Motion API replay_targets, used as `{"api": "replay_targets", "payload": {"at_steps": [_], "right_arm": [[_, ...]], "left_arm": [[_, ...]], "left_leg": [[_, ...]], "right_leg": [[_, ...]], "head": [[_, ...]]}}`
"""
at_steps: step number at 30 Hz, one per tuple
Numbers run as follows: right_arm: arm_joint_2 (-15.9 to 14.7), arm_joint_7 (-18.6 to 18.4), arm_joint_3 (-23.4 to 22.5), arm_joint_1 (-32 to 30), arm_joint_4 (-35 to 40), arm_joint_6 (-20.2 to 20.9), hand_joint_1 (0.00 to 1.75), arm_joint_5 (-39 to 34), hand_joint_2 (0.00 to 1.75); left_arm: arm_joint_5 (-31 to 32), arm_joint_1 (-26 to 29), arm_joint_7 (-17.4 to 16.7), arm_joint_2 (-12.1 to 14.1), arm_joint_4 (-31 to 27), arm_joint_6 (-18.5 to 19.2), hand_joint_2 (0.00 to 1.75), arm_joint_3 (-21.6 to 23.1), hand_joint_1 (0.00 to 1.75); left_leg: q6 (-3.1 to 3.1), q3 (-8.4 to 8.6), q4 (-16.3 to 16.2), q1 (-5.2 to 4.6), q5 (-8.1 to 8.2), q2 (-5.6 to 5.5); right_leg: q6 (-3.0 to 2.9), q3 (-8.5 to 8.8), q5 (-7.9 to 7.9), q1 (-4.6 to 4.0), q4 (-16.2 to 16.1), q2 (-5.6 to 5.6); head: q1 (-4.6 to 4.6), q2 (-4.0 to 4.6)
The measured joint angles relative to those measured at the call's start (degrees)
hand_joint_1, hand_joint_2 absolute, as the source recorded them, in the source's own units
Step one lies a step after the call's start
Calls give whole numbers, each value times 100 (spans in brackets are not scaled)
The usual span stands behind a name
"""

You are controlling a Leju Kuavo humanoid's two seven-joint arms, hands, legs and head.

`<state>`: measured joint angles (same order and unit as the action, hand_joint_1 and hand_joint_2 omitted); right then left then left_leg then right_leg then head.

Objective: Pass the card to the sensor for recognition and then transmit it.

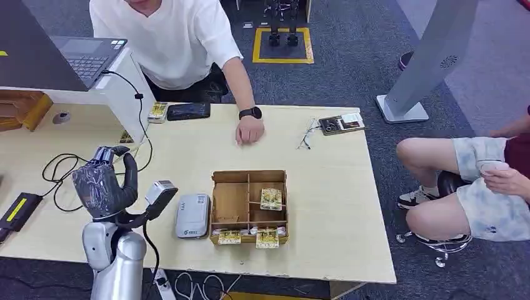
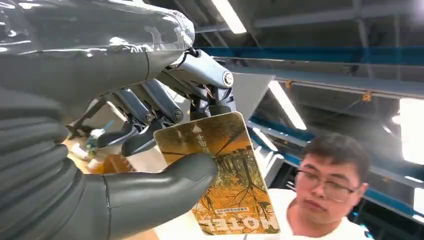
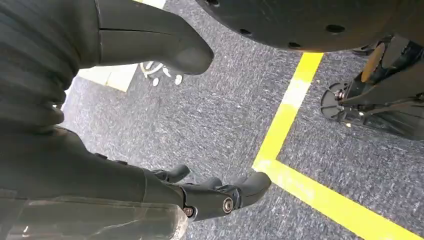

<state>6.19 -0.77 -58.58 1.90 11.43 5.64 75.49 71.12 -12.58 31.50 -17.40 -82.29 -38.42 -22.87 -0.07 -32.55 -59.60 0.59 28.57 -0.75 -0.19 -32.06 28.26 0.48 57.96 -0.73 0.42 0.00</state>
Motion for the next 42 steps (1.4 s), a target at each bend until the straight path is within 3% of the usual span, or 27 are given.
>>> {"api": "replay_targets", "payload": {"at_steps": [5,10,12,16,20,25,32,42], "right_arm": [[0,-15,-4,-8,-4,-24,0,0,175],[0,-17,-26,-21,-7,-35,0,-4,175],[0,-33,-39,-23,-7,-35,0,-35,175],[2,-107,-101,-55,-2,-33,0,-105,175],[2,-120,-173,-78,22,-33,0,-103,175],[2,-122,-218,-101,28,-24,0,-96,175],[2,-138,-262,-102,31,-24,0,-66,175],[2,-138,-288,-103,31,-26,0,-63,175]], "left_arm": [[-186,203,-265,46,-48,0,175,342,175],[-508,498,-280,98,-48,2,175,667,175],[-961,596,-600,140,-20,2,175,878,175],[-2563,1054,-1763,367,-16,228,175,1864,175],[-3386,1244,-2184,684,-40,538,175,2528,175],[-4366,1277,-2359,972,-40,1131,175,2897,175],[-5651,1230,-2354,1230,52,1888,175,2984,175],[-5987,1160,-2343,1392,192,2083,175,2991,175]], "left_leg": [[0,-2,0,0,0,0],[0,-4,0,0,1,0],[1,-3,0,0,1,1],[1,-5,0,-1,1,2],[1,-7,0,0,1,2],[0,-5,0,0,0,3],[-1,-5,0,0,-2,4],[-1,-6,0,0,-1,3]], "right_leg": [[0,-1,0,0,-1,1],[0,-6,0,0,-1,1],[0,-6,0,0,-1,-1],[1,-9,1,1,-2,-2],[1,-10,1,1,-2,0],[0,-10,0,0,-1,-1],[0,-10,-2,0,-1,-2],[0,-10,-2,0,-1,-2]], "head": [[0,0],[2,0],[2,0],[0,0],[0,0],[0,0],[2,0],[0,0]]}}
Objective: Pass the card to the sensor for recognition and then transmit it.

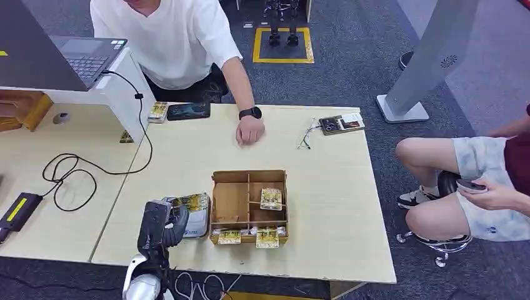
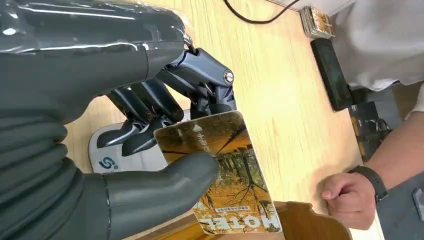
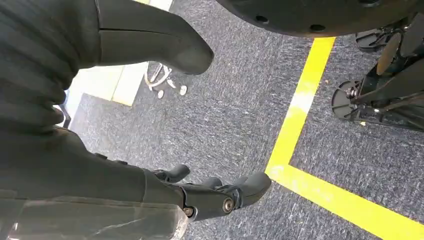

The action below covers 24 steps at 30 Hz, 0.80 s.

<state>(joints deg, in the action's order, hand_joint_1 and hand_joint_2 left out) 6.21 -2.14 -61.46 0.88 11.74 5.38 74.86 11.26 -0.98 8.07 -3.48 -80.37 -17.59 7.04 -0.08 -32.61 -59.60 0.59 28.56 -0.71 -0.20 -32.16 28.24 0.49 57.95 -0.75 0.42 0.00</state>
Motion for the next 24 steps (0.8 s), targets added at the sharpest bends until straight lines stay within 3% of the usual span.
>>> {"api": "replay_targets", "payload": {"at_steps": [3,13,24], "right_arm": [[0,0,0,0,0,2,0,2,175],[0,-2,-24,6,0,2,0,109,175],[0,-24,-24,20,0,20,0,203,175]], "left_arm": [[82,-28,0,35,46,-54,175,20,175],[1314,-368,-282,203,680,-765,175,155,175],[1836,-885,-492,273,1563,-789,175,157,175]], "left_leg": [[0,0,0,0,0,0],[0,0,0,0,-1,0],[0,1,0,0,-1,-1]], "right_leg": [[0,0,0,0,0,0],[0,1,-2,0,0,0],[0,3,-2,0,0,2]], "head": [[2,0],[0,0],[2,0]]}}
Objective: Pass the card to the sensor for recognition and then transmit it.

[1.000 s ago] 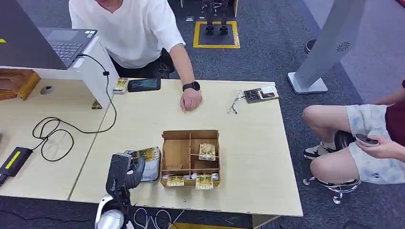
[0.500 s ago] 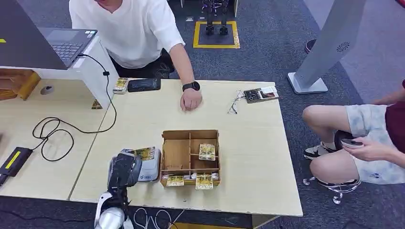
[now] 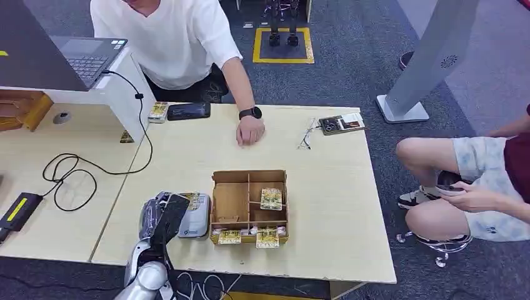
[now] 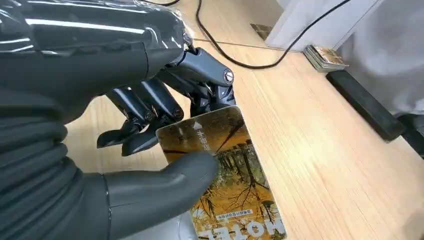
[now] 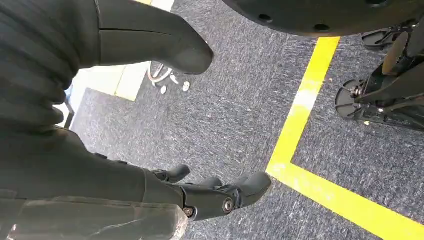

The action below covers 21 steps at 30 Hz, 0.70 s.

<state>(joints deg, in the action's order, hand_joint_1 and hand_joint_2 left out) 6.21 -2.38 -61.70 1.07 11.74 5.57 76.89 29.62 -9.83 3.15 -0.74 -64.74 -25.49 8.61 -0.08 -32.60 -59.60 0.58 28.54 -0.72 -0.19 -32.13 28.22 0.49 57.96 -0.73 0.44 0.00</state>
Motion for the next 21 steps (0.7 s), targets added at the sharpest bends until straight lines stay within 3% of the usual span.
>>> {"api": "replay_targets", "payload": {"at_steps": [11,21], "right_arm": [[0,22,0,31,-2,0,0,103,175],[-2,44,0,42,-2,0,0,173,175]], "left_arm": [[341,-352,-184,-4,646,125,175,0,175],[317,-469,-129,-11,955,-160,175,-2,175]], "left_leg": [[2,1,0,0,-2,0],[2,2,0,0,-2,0]], "right_leg": [[0,2,-1,0,0,0],[0,2,-1,0,0,0]], "head": [[-2,0],[0,0]]}}
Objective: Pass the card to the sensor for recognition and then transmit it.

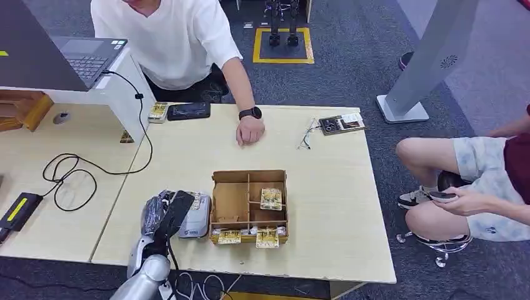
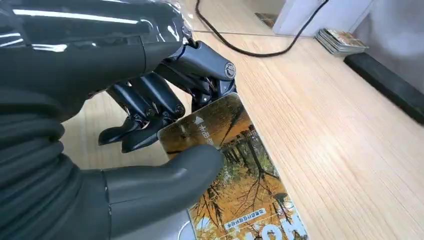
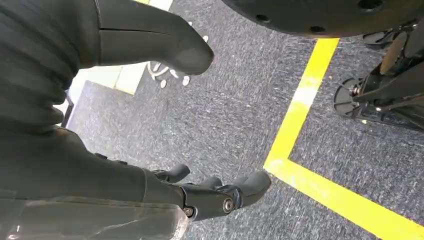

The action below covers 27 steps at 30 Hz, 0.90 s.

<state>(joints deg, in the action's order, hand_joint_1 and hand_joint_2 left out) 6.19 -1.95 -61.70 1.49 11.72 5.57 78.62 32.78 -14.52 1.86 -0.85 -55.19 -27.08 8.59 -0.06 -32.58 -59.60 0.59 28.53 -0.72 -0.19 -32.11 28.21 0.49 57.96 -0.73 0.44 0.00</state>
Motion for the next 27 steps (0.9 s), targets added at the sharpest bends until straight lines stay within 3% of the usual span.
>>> {"api": "replay_targets", "payload": {"at_steps": [10,18,22,25,27], "right_arm": [[0,0,0,7,0,-9,0,35,175],[0,0,0,7,0,-24,0,107,175],[0,7,0,7,0,-37,0,122,175],[0,7,-2,10,0,-42,0,127,175],[0,15,0,10,0,-44,0,140,175]], "left_arm": [[-151,-68,265,-26,245,-468,175,-120,175],[-442,-31,631,-111,162,-609,175,-205,175],[117,24,682,-159,-137,-1101,175,-205,175],[537,47,669,-188,-358,-1134,175,-205,175],[907,97,831,-244,-515,-1134,175,-262,175]], "left_leg": [[-2,0,0,0,-2,0],[-2,0,0,0,-2,-2],[-2,0,-1,0,-2,-1],[-2,-2,-1,0,-2,-4],[-2,-2,-1,0,-2,-3]], "right_leg": [[0,1,0,0,1,0],[0,1,0,0,0,1],[0,0,0,0,0,1],[0,0,0,0,0,3],[0,0,0,0,0,2]], "head": [[0,0],[-2,0],[0,0],[0,0],[0,0]]}}
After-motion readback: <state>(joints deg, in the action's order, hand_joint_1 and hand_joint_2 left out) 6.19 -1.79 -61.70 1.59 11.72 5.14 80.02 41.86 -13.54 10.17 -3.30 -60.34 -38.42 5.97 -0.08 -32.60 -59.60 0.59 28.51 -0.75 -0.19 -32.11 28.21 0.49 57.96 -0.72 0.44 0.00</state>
